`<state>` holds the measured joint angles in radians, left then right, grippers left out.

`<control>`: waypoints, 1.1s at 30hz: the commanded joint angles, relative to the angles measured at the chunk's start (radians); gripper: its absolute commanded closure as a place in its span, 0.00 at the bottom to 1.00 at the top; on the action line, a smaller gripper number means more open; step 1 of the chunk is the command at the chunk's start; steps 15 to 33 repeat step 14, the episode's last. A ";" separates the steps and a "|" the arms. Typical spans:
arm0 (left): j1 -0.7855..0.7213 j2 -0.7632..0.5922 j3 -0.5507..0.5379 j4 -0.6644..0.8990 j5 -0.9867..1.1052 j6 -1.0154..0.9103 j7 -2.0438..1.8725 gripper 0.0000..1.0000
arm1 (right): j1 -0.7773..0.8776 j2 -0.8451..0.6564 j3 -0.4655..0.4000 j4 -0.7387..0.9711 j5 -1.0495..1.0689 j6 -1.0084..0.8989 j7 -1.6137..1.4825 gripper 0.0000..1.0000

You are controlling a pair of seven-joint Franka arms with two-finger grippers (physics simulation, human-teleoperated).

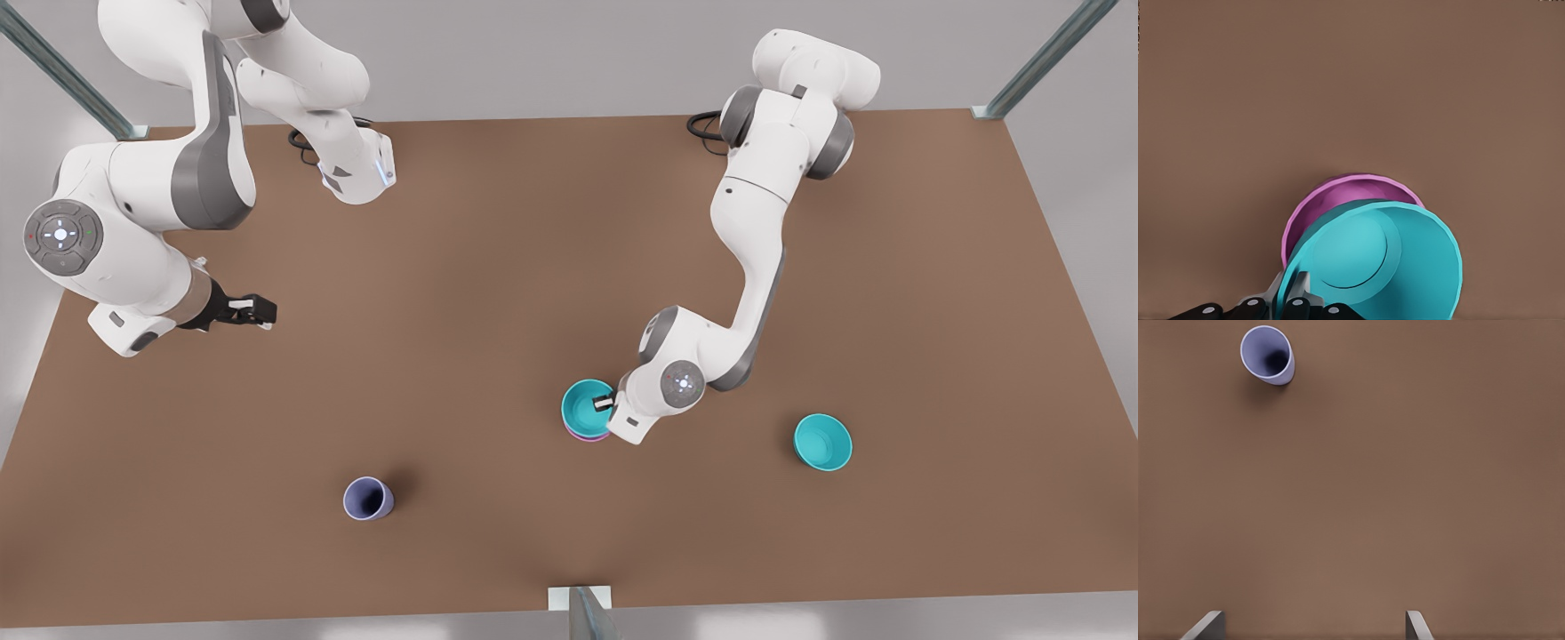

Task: Stack the blue bowl on the pink bowl

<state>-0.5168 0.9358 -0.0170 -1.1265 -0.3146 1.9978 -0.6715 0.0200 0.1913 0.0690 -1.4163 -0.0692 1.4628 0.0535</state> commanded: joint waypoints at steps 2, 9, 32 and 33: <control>0.024 -0.029 0.000 0.002 0.055 -0.072 -0.063 0.00 | 0.000 -0.001 0.000 0.000 -0.001 -0.001 0.000 0.00; 0.285 -0.638 0.020 -0.091 0.384 -0.663 0.572 0.00 | 0.000 -0.001 0.000 0.000 -0.001 -0.002 0.000 0.00; 0.285 -0.712 0.022 -0.150 0.365 -0.637 0.645 0.00 | 0.002 -0.001 0.000 0.000 -0.001 -0.002 0.000 0.00; 0.285 -0.712 0.022 -0.150 0.365 -0.637 0.645 0.00 | 0.002 -0.001 0.000 0.000 -0.001 -0.002 0.000 0.00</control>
